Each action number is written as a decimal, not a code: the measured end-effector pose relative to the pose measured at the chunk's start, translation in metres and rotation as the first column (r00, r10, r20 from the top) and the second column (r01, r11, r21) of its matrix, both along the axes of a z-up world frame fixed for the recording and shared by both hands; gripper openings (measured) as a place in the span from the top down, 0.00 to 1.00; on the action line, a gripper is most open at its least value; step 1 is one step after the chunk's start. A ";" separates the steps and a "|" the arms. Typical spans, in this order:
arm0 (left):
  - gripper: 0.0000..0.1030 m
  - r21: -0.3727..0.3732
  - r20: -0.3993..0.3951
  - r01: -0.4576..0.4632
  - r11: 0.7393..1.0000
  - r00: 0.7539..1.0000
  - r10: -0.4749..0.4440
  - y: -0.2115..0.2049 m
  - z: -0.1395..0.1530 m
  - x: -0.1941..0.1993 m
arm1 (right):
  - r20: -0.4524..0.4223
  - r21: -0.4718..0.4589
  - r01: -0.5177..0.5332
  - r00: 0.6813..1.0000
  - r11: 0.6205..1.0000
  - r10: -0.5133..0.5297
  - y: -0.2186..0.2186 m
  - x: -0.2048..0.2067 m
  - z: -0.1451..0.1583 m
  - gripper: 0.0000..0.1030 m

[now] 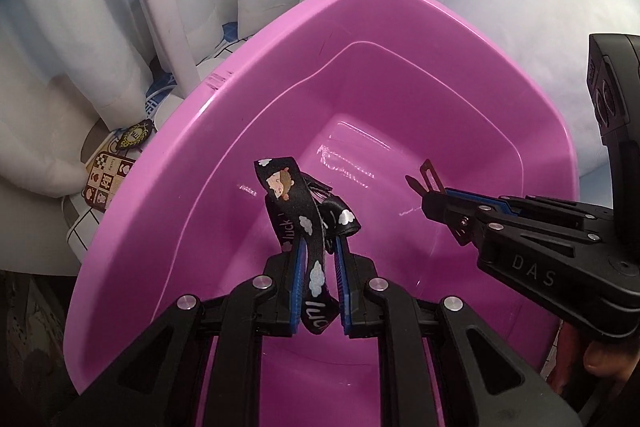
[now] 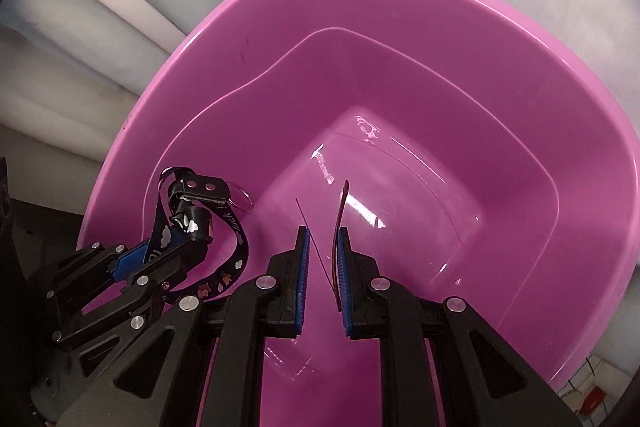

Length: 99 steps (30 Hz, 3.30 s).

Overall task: Organize jewelry
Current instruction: 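Carry the lanyard and hairpin over the pink tub and open both tools, then withdraw both open tools from the tub back over the table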

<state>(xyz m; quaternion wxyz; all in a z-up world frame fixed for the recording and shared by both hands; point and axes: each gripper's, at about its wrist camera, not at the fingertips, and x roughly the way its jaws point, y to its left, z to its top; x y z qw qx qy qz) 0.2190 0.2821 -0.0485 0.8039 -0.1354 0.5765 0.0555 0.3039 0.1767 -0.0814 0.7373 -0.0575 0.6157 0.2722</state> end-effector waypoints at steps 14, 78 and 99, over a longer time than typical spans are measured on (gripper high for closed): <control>0.75 -0.035 -0.091 -0.047 0.998 0.995 0.043 0.013 -0.018 0.004 | -0.020 -0.092 0.011 1.000 0.996 -0.013 -0.001 -0.002 -0.009 0.51; 0.17 0.180 0.297 0.132 0.975 0.937 -0.182 -0.112 0.115 -0.136 | 0.280 0.159 0.312 0.896 0.937 -0.346 -0.215 -0.182 0.100 0.39; 0.07 0.190 0.306 0.348 0.918 0.868 -0.392 -0.243 0.102 -0.168 | 0.273 0.165 0.551 0.771 0.818 -0.575 -0.363 -0.299 0.067 0.35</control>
